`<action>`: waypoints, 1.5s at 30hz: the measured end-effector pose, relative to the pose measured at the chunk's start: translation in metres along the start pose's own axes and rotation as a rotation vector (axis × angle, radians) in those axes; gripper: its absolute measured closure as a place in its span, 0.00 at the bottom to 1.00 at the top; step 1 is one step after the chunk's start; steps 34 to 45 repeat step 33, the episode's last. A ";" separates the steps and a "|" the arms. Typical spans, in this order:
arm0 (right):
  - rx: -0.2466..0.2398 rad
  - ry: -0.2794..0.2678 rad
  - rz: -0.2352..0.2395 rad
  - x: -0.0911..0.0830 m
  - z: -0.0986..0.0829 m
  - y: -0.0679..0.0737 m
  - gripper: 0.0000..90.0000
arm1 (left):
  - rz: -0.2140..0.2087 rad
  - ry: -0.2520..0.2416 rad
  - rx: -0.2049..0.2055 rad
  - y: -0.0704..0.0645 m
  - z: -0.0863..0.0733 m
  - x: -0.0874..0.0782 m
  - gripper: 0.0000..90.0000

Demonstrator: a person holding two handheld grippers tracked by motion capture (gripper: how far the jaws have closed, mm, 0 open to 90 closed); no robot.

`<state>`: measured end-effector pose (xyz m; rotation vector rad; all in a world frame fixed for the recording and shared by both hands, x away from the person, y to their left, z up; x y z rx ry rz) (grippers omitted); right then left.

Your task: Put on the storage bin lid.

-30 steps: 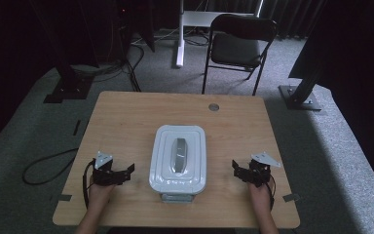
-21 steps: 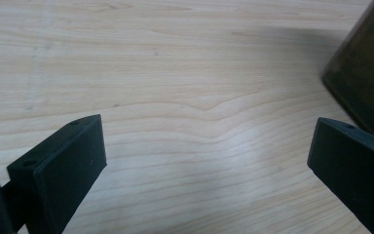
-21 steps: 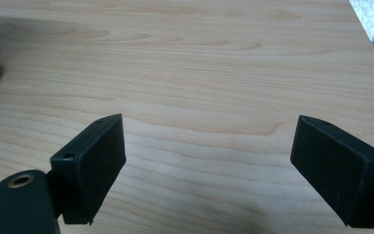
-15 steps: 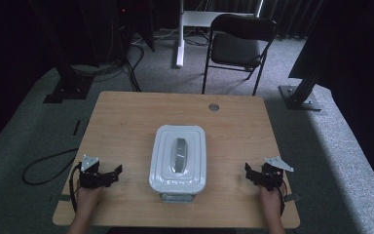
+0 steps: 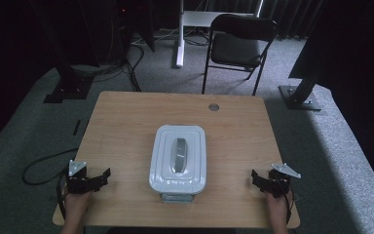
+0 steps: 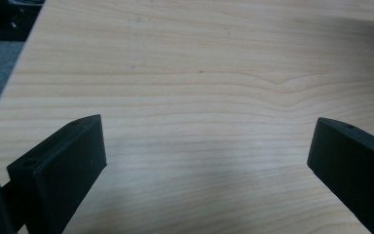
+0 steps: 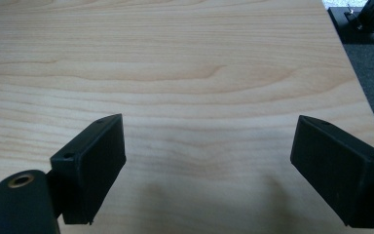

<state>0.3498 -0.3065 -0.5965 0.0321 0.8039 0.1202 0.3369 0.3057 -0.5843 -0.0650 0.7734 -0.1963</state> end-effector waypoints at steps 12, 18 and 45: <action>0.044 0.019 -0.029 -0.008 -0.015 -0.021 0.13 | 0.022 0.022 -0.014 0.014 -0.020 -0.015 0.01; 0.054 -0.008 -0.059 -0.015 -0.020 -0.030 0.14 | 0.062 0.034 0.001 0.021 -0.030 -0.021 0.01; 0.030 0.034 -0.076 -0.010 -0.020 -0.029 0.14 | 0.120 0.027 -0.041 0.030 -0.032 -0.023 0.02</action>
Point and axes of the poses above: each handheld gripper's, and its own axes: x roughly forward along the jaws, z roughly out of its top, y roughly to its left, the point moved 7 cm from there along x, roughly forward along the jaws, and after that the axes turned 9 degrees about y, right-handed, at the moved point
